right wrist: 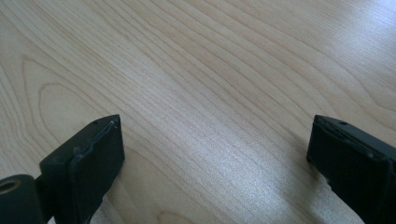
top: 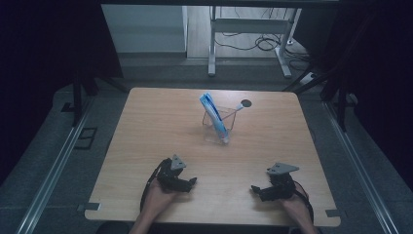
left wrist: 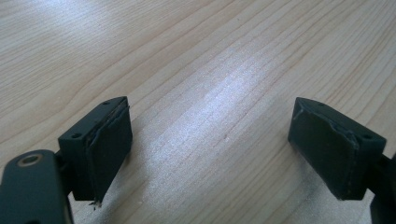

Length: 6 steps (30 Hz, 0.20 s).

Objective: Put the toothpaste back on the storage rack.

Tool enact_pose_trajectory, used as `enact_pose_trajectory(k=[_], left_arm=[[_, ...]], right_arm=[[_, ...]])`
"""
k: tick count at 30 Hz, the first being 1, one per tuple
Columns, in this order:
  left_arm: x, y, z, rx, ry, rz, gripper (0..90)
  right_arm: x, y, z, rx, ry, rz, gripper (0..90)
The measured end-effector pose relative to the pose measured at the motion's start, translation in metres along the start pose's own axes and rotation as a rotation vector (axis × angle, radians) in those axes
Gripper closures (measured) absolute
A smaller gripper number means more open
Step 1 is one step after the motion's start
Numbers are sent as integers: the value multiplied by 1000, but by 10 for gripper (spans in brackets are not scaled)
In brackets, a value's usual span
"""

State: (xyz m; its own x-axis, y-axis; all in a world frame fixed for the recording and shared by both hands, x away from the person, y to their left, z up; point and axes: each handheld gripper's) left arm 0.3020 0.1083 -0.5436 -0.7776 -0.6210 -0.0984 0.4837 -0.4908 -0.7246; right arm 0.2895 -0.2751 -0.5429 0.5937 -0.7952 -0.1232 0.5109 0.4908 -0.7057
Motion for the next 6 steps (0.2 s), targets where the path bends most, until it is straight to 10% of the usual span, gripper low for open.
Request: enact_pose_trajectory(k=[6], left_arm=[[0, 0, 0, 0, -1, 0, 137]], right_arm=[[0, 0, 0, -1, 3, 0, 34]])
Point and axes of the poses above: each handheld gripper's, and its own axes: y roughly forward along the jaws, z roughly out of its top, x roughly to its right, and after that the axes turned 10 degrees about y, right-handed
